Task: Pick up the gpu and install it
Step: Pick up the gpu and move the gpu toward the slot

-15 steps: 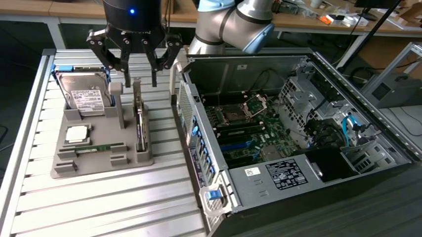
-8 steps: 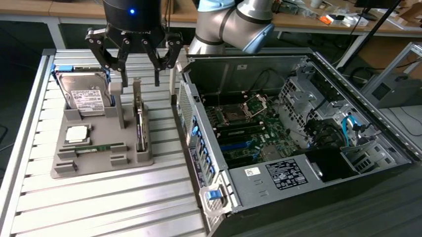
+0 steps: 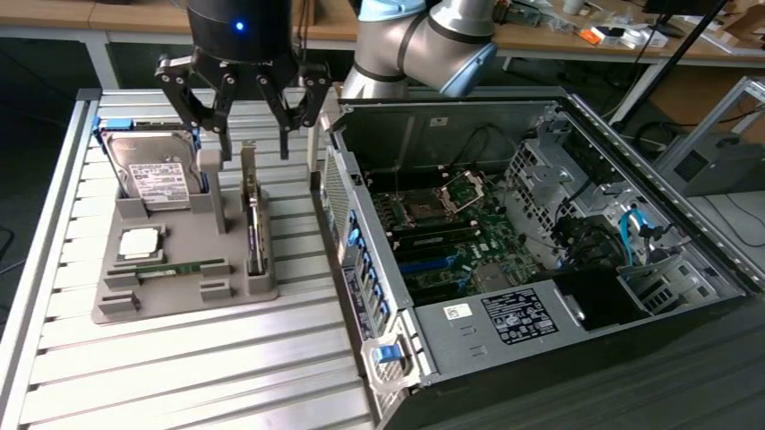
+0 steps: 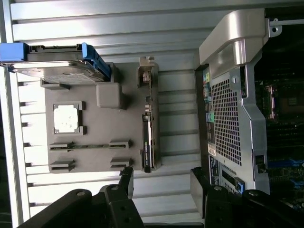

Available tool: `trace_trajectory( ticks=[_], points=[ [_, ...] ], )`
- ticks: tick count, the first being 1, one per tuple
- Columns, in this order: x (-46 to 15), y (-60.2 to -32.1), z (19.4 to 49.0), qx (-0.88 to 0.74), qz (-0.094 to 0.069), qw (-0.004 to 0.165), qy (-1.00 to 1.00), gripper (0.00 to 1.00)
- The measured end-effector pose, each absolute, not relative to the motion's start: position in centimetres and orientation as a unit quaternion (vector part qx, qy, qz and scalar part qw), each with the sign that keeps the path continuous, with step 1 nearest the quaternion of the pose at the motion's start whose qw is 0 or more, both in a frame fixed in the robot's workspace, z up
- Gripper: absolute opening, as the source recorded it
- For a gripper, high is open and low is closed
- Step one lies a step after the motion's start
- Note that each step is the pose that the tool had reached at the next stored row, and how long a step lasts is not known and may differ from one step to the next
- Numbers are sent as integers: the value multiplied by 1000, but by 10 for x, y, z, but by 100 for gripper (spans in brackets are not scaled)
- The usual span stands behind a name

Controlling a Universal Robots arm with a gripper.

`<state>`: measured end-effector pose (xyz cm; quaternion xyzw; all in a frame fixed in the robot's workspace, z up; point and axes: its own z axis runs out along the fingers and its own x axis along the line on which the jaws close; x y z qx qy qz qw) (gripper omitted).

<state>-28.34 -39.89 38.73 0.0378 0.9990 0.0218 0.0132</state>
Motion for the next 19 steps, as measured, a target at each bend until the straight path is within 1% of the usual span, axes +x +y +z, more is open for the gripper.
trace_trajectory(
  ticks=[19],
  points=[
    [-284, -399, 382, 38, 22, 13, 999, 60]
  ],
)
